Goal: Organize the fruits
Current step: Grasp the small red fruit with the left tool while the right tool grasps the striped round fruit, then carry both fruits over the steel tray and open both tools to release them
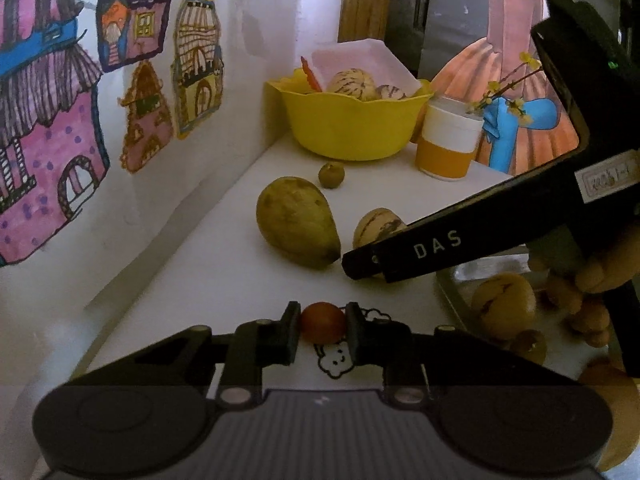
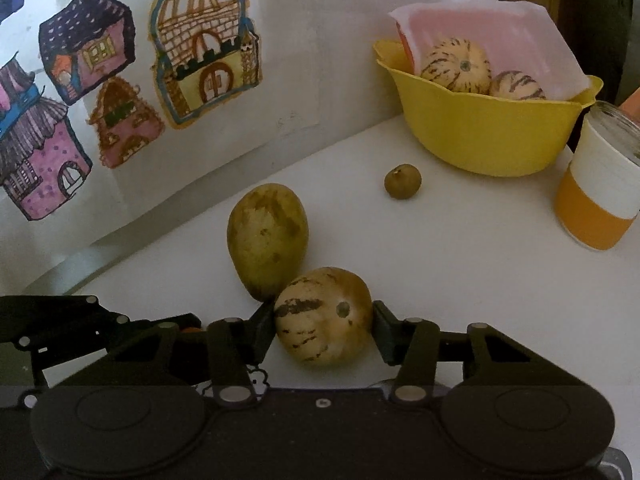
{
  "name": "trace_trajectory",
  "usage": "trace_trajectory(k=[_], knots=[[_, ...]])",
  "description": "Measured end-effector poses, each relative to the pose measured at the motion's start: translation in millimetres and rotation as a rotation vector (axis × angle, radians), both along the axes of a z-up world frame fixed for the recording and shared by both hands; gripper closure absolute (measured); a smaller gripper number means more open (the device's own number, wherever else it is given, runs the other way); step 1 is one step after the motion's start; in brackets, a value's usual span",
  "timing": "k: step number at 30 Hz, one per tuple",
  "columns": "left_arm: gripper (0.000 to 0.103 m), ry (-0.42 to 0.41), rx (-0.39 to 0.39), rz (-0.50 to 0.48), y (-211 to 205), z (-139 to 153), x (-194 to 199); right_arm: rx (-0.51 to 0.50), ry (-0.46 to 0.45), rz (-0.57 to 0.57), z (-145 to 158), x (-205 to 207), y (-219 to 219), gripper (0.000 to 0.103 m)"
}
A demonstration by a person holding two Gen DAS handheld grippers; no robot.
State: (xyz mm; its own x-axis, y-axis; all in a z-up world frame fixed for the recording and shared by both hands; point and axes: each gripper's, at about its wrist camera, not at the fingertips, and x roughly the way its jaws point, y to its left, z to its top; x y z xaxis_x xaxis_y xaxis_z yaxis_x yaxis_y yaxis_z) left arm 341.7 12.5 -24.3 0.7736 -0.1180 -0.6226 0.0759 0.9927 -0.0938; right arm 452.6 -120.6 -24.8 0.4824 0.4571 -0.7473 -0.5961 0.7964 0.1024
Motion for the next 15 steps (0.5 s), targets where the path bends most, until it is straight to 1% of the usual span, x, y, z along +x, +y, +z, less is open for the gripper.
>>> trace_trajectory(k=[4, 9, 13, 15], knots=[[0.077, -0.002, -0.005, 0.003, -0.1, 4.5, -7.2, 0.044, -0.024, -0.004, 8.4, -11.7, -8.8, 0.052], [0.077, -0.016, -0.012, -0.004, -5.4, 16.2, -19.2, 0.074, -0.055, -0.005, 29.0, -33.4, -24.3, 0.052], [0.077, -0.017, 0.001, -0.022, -18.1, 28.4, -35.3, 0.092, -0.092, -0.03, 49.8, -59.6, -48.6, 0.052], [0.077, -0.024, -0.008, -0.043, -25.7, 33.7, -45.7, 0.097, -0.108, -0.046, 60.9, -76.0, -63.4, 0.052]])
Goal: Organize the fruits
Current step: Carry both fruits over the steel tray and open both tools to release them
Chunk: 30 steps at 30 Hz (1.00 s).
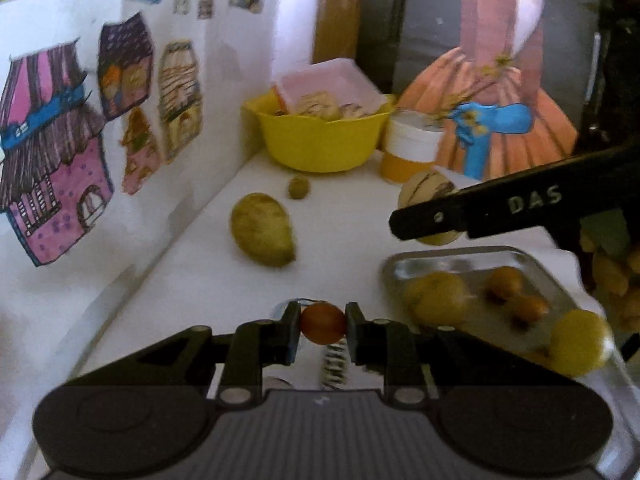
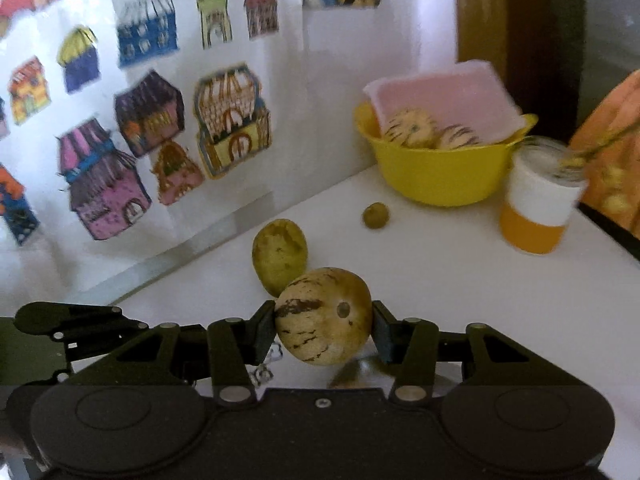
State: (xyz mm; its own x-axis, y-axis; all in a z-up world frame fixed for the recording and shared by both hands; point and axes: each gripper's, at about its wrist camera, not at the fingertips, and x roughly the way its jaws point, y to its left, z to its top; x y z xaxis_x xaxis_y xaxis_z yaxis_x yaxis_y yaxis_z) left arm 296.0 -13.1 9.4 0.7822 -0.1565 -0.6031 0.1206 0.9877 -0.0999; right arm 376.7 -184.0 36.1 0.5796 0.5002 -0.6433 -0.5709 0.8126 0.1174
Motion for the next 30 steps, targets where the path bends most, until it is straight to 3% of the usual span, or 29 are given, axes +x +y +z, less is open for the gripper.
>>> trace_trajectory(k=[15, 22, 30], knots=[[0.077, -0.007, -0.06, -0.173, -70.9, 20.3, -87.0, -0.001, -0.038, -0.102, 25.0, -114.7, -91.3, 0.052], [0.077, 0.017, -0.078, -0.182, -84.9, 8.1, -110.2, -0.001, -0.028, -0.137, 8.7, -154.3, -111.2, 0.052], [0.077, 0.037, -0.066, -0.161, -89.8, -3.0, -119.7, 0.038, -0.009, -0.182, -21.7, -169.6, -124.2, 0.052]])
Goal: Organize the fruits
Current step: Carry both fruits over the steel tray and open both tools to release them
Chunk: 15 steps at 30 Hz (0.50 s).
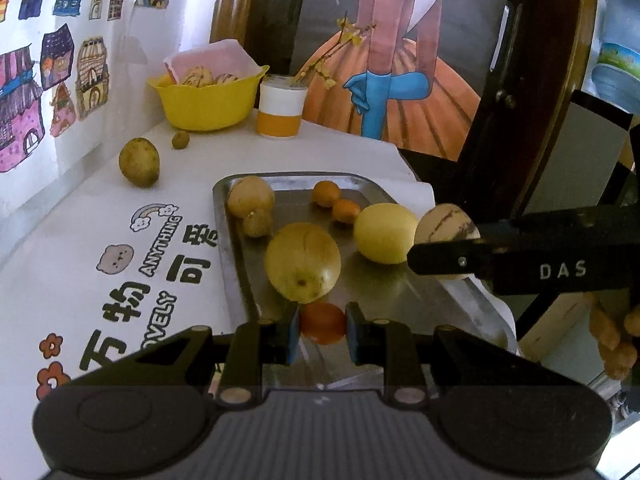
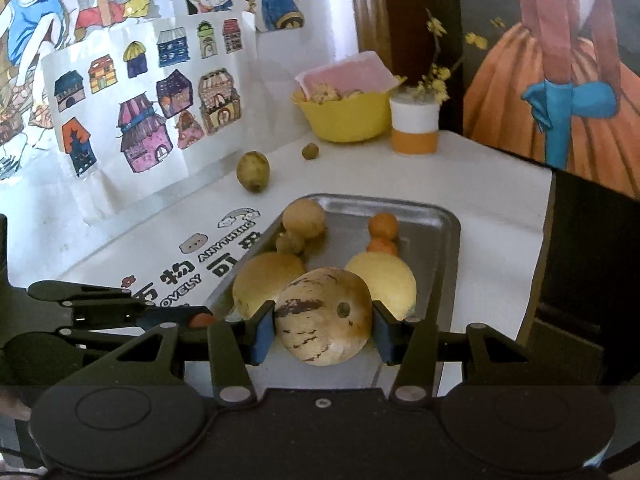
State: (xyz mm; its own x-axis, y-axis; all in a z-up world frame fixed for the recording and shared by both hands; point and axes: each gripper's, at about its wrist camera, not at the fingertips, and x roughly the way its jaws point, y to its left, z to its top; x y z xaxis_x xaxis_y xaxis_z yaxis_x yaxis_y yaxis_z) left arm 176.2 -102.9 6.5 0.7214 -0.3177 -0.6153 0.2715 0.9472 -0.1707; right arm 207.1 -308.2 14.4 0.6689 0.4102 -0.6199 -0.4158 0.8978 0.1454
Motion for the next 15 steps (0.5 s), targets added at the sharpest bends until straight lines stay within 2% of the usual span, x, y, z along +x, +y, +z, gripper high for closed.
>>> trace_trajectory(k=[8, 15], knots=[[0.077, -0.006, 0.022, 0.024, -1.7, -7.1, 2.7, -0.004, -0.002, -0.025, -23.4, 1.9, 1.6, 0.052], [0.077, -0.018, 0.045, 0.022, -4.1, -13.9, 6.3, -0.001, -0.009, -0.047, -32.5, 8.5, 2.9, 0.052]])
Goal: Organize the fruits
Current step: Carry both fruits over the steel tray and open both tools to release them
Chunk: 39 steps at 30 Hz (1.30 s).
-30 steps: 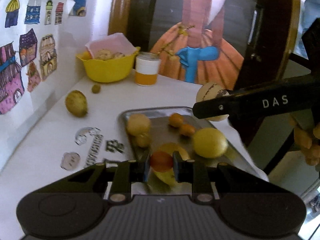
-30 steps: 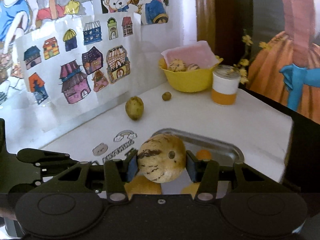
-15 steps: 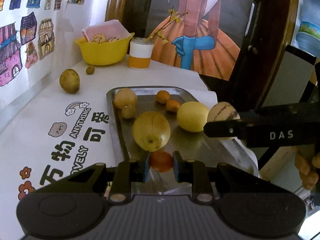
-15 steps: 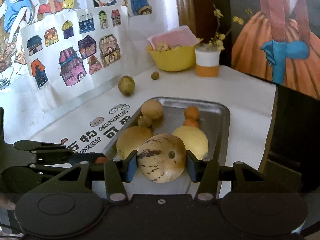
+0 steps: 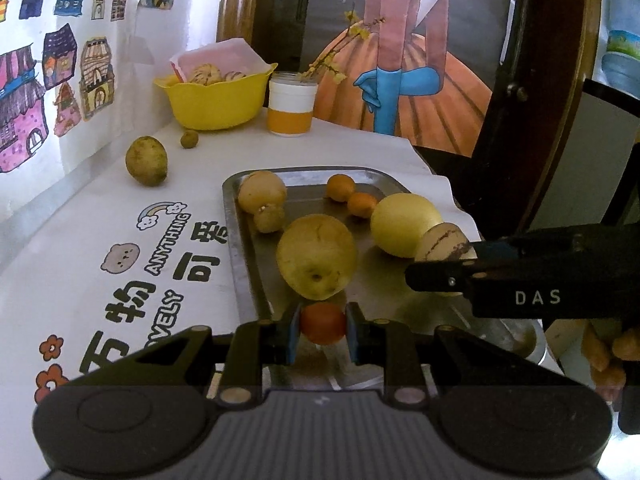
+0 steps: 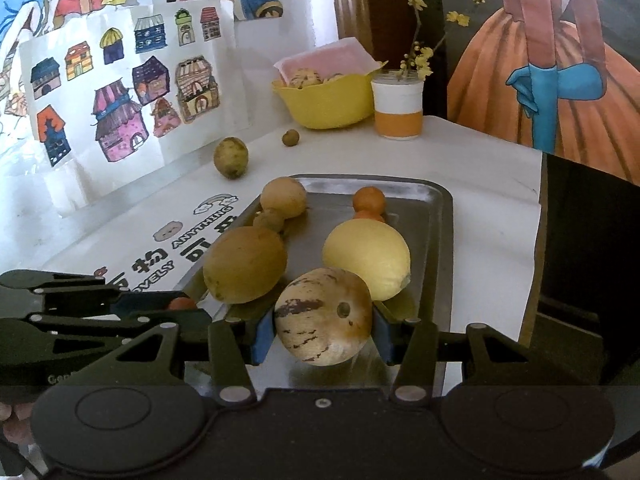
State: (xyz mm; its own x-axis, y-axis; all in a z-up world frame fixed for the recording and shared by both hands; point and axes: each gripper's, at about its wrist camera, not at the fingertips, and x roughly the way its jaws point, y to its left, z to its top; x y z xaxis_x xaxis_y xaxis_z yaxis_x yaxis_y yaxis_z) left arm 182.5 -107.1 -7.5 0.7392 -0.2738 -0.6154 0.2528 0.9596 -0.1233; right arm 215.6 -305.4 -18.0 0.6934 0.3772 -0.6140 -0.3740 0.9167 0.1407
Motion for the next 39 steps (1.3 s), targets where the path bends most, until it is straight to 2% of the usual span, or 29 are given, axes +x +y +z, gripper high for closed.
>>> trace_trajectory(k=[21, 25, 29, 31, 33, 36, 39], knots=[[0.077, 0.045, 0.001, 0.015, 4.0, -6.1, 11.6, -0.016, 0.01, -0.008, -11.5, 6.0, 1.5, 0.05], [0.071, 0.055, -0.015, 0.012, 5.4, -6.0, 10.0, -0.019, 0.001, -0.017, -9.6, 1.5, 0.3, 0.047], [0.058, 0.058, -0.044, 0.015, 7.7, -0.8, 2.6, -0.024, -0.022, -0.023, -3.3, -8.0, -3.4, 0.04], [0.041, 0.039, -0.052, 0.005, 7.9, 4.2, -5.3, -0.029, -0.038, -0.029, 1.4, -13.9, -5.0, 0.036], [0.028, 0.019, -0.039, 0.011, 7.3, 9.1, -14.0, -0.024, -0.053, -0.032, 6.9, -21.2, -7.4, 0.03], [0.023, 0.003, -0.038, 0.013, 10.9, 14.7, -26.0, -0.022, -0.078, -0.041, 14.5, -33.1, -10.1, 0.02], [0.013, -0.004, -0.052, 0.027, 18.9, 19.7, -38.2, -0.028, -0.101, -0.05, 22.1, -46.9, -13.2, 0.013]])
